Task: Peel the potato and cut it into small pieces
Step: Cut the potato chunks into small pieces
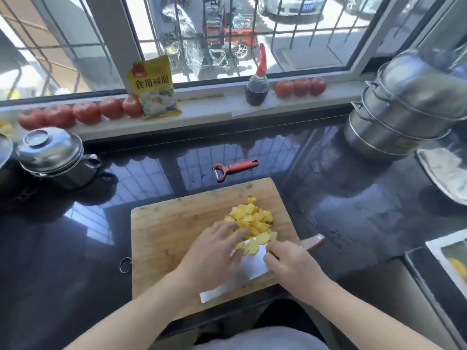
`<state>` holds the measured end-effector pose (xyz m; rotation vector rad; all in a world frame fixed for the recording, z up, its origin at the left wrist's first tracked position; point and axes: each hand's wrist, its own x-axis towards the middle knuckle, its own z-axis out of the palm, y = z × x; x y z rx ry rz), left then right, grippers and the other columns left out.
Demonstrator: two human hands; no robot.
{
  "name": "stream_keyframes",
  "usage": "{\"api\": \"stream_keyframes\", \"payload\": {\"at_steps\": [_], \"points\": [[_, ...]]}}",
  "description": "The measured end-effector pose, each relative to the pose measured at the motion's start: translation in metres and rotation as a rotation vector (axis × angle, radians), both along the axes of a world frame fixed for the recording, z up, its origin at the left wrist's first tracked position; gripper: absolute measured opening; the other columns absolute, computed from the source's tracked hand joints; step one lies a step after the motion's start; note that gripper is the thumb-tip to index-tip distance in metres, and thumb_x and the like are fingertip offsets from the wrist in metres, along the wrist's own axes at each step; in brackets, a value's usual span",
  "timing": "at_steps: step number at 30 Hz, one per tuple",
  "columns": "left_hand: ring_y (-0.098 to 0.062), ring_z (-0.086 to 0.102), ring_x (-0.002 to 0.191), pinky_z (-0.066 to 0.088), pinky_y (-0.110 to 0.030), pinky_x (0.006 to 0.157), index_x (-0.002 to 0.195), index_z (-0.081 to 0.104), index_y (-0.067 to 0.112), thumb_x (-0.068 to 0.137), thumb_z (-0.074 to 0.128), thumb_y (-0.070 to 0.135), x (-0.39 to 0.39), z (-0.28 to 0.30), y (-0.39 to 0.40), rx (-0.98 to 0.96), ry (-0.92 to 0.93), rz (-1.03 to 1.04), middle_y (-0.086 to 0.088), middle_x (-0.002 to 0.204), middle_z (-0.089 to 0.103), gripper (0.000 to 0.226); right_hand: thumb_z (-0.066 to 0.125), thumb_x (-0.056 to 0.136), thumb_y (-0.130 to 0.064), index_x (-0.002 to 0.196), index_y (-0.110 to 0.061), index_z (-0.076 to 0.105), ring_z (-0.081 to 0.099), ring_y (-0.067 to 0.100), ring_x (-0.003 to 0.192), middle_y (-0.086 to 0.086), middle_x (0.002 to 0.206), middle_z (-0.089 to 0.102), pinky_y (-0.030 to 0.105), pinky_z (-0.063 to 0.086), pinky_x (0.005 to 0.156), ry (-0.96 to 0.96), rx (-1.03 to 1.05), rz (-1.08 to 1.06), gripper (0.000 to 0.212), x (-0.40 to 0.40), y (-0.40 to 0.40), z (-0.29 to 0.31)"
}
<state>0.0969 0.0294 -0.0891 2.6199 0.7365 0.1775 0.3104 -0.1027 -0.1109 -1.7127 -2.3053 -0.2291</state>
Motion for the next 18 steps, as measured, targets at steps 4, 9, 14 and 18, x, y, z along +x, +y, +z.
{"api": "stream_keyframes", "payload": {"at_steps": [4, 9, 14, 18], "points": [[-0.018, 0.011, 0.162, 0.005, -0.039, 0.132, 0.164, 0.029, 0.033, 0.113, 0.021, 0.048, 0.045, -0.009, 0.012, -0.027, 0.096, -0.316, 0.007, 0.172, 0.026, 0.054, 0.063, 0.087, 0.005, 0.069, -0.013, 0.052, 0.043, 0.020, 0.056, 0.006, 0.072, 0.051, 0.032, 0.041, 0.051, 0.022, 0.083, 0.025, 0.028, -0.007, 0.010, 0.014], [-0.018, 0.060, 0.133, 0.046, -0.037, 0.116, 0.136, 0.069, 0.021, 0.110, 0.049, 0.032, 0.068, -0.037, 0.033, 0.168, -0.140, -0.354, 0.003, 0.139, 0.068, 0.034, 0.059, 0.088, 0.004, 0.069, -0.014, 0.052, 0.038, 0.020, 0.056, 0.006, 0.070, 0.048, 0.031, 0.034, 0.052, -0.049, 0.103, 0.039, 0.027, 0.017, 0.018, 0.025], [-0.029, 0.070, 0.093, 0.051, -0.034, 0.087, 0.092, 0.073, 0.015, 0.098, 0.059, 0.014, 0.083, -0.044, 0.049, 0.195, -0.201, -0.207, -0.003, 0.096, 0.074, 0.015, 0.061, 0.077, 0.009, 0.073, -0.016, 0.047, 0.034, 0.021, 0.057, 0.004, 0.070, 0.043, 0.032, 0.029, 0.052, -0.083, 0.036, 0.080, 0.029, 0.034, 0.016, 0.023], [-0.026, 0.062, 0.121, 0.045, -0.035, 0.106, 0.129, 0.068, 0.017, 0.109, 0.044, 0.043, 0.073, -0.030, 0.043, 0.014, -0.189, -0.112, -0.004, 0.132, 0.067, 0.041, 0.059, 0.076, 0.009, 0.072, -0.017, 0.043, 0.034, 0.021, 0.055, 0.005, 0.069, 0.042, 0.032, 0.029, 0.051, -0.084, 0.005, 0.088, 0.030, 0.047, 0.012, 0.021]]}}
